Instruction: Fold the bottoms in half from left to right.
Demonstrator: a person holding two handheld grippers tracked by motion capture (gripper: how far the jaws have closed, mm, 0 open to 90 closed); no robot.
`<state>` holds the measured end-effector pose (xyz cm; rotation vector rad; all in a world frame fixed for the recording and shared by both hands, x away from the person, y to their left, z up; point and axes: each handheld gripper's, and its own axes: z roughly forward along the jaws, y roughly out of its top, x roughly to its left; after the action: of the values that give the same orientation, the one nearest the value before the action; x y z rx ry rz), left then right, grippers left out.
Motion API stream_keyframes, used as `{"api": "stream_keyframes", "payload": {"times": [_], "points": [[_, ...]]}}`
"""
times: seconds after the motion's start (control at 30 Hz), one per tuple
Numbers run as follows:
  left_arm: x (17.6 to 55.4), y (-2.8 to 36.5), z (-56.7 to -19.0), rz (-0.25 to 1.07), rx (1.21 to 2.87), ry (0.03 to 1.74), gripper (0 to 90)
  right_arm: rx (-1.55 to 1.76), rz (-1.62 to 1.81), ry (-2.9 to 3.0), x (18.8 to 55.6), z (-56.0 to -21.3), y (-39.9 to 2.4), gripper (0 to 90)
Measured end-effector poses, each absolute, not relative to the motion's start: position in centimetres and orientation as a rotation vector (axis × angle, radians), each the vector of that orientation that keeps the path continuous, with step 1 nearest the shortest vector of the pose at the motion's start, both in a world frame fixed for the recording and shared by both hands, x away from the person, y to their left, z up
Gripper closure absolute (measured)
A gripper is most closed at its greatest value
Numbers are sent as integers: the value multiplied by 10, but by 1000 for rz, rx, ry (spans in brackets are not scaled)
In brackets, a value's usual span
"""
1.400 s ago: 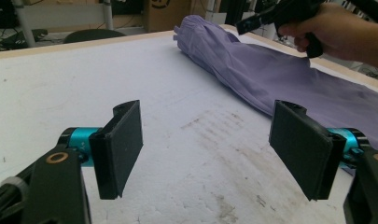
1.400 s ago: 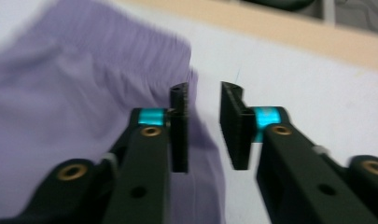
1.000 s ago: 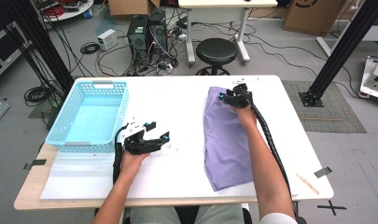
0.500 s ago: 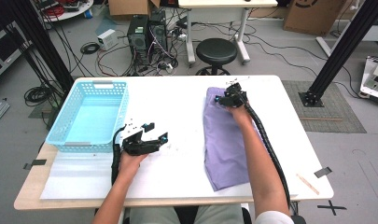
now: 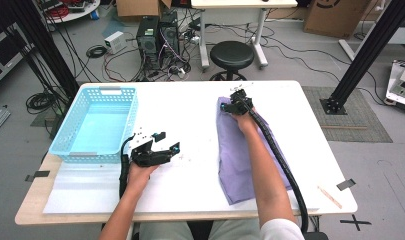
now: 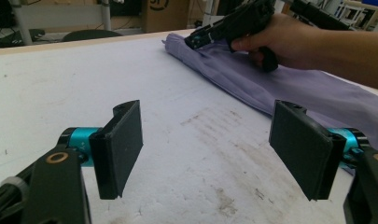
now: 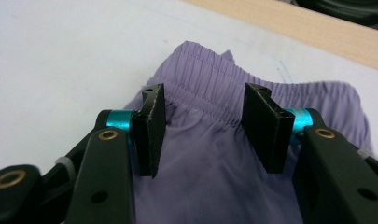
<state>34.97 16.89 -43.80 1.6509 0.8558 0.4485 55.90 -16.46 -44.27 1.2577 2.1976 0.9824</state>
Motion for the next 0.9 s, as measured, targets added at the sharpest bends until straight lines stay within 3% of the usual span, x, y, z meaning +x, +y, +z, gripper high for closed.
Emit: {"api": "stream_keyframes", "payload": {"times": [0.23, 0.33, 0.53, 0.63, 0.9], "points": [[348, 169, -438, 450, 1651, 853, 259, 1244, 960, 2166, 556, -446, -159, 504], [348, 170, -437, 454, 1641, 853, 259, 1226, 973, 2189, 551, -435, -162, 451], [346, 172, -437, 457, 1643, 851, 259, 1192, 1067, 2139, 530, -412, -184, 481], [345, 172, -437, 461, 1642, 849, 259, 1196, 1024, 2178, 525, -419, -186, 577], [345, 174, -436, 459, 1639, 853, 259, 1264, 941, 2245, 531, -449, -187, 556]]}}
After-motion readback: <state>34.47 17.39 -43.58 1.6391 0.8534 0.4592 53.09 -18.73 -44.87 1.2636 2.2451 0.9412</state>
